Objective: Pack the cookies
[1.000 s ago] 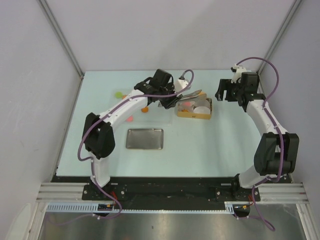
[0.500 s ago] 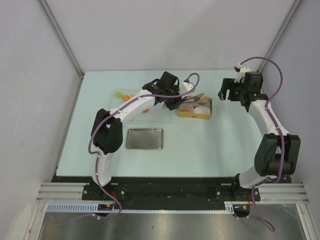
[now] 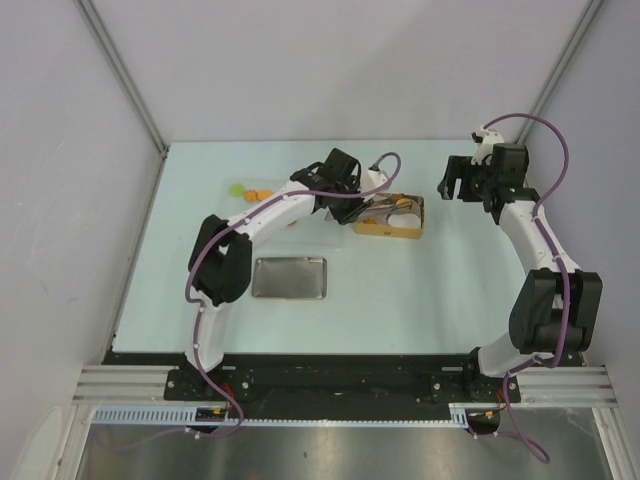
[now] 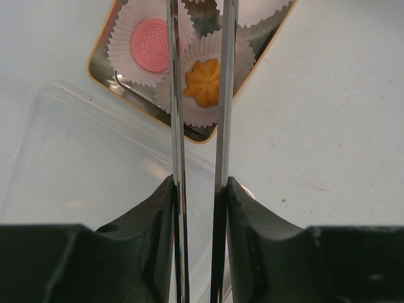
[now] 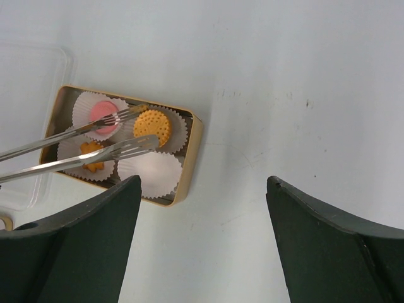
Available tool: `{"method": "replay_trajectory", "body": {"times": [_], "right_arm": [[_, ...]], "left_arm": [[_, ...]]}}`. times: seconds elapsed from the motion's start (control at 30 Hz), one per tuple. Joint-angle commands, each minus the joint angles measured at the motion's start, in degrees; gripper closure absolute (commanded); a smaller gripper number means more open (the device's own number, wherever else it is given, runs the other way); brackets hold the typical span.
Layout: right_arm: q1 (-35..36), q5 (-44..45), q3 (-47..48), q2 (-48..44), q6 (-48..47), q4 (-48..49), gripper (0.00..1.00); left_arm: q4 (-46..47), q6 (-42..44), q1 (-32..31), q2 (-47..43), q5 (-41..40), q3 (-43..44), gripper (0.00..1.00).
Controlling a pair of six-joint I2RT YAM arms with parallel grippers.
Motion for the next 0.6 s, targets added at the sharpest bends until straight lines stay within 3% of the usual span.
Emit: {"method": "replay_trajectory", "body": {"times": [0.0, 0.57], "right_arm": [[-0.49, -1.10, 0.23, -1.79, 0.51, 0.94, 0.15], [-0.84, -1.80, 0.23, -0.73, 0.34, 0.32, 0.16]], "left_arm": [[2.39, -0.16, -0.48, 0.01, -0.80, 2.72, 0.75], [3.45, -0.69, -0.48, 0.10, -1.51, 2.89, 0.74]]}}
